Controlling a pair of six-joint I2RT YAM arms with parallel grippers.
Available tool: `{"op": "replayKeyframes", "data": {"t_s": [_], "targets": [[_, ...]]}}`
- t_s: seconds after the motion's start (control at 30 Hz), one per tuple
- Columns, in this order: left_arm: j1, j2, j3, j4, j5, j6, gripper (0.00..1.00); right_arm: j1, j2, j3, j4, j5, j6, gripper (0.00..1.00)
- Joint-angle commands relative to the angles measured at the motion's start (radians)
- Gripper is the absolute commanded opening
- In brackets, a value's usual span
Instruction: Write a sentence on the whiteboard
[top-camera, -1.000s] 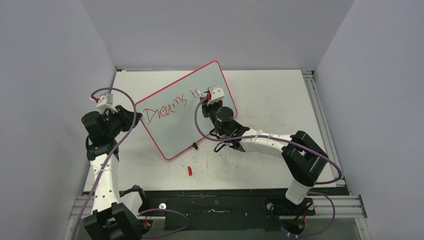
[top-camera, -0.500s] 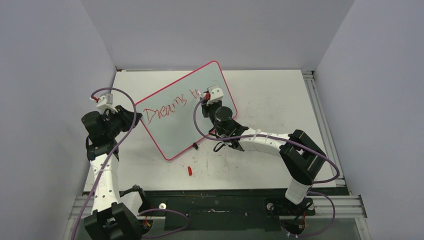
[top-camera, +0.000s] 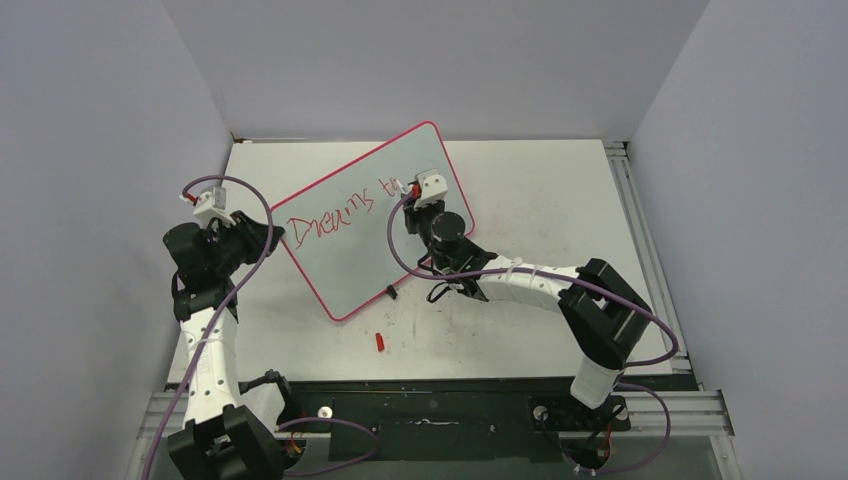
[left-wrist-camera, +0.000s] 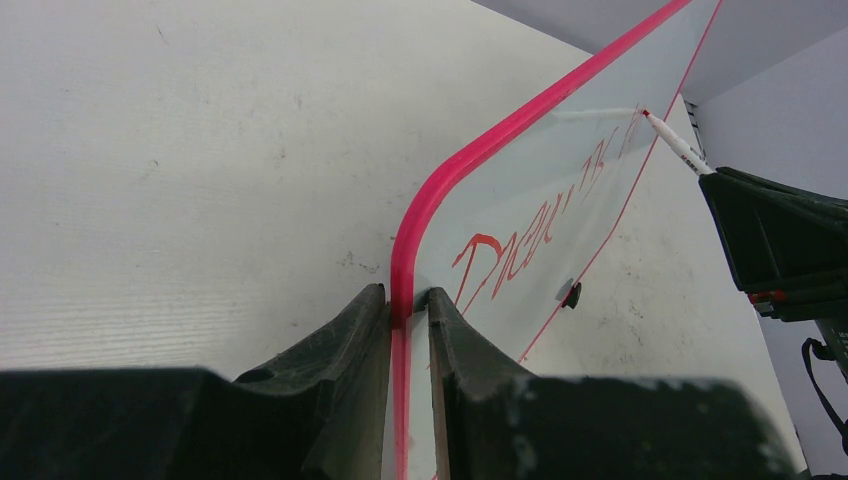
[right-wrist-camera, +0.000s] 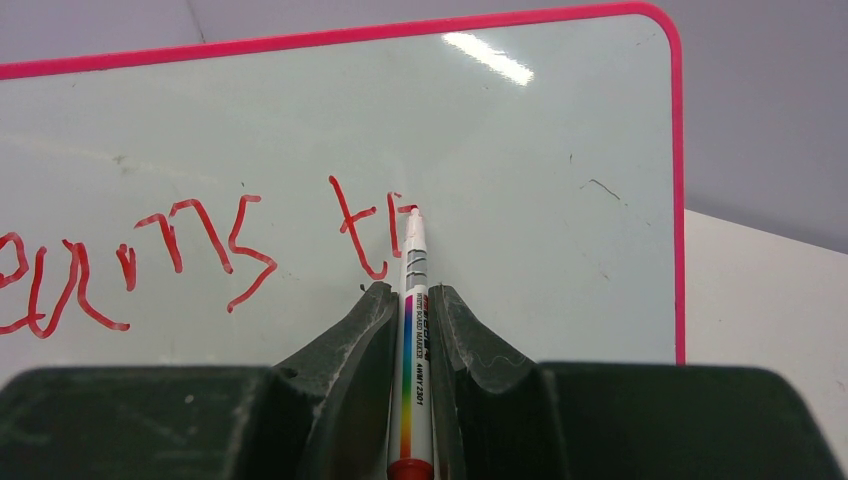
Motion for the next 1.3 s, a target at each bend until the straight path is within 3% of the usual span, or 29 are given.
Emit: {"op": "replayKeyframes", "data": {"t_s": [0.0, 0.7, 1.27], "targets": [[-0.017, -0.004, 0.018, 0.001, 0.032, 0.005, 0.17, -0.008, -0.01, 0.01, 0.019, -0.012, 0.003, 0.05], [-0.016, -0.008, 0.018, 0.002, 0.031, 0.005, 0.17, -0.005, -0.038, -0.073, 0.018, 0.004, 0.031, 0.05], [-0.017, -0.009, 0.017, -0.001, 0.026, 0.007, 0.17, -0.007, -0.082, -0.048, -0.001, 0.043, -0.002, 0.05]]}}
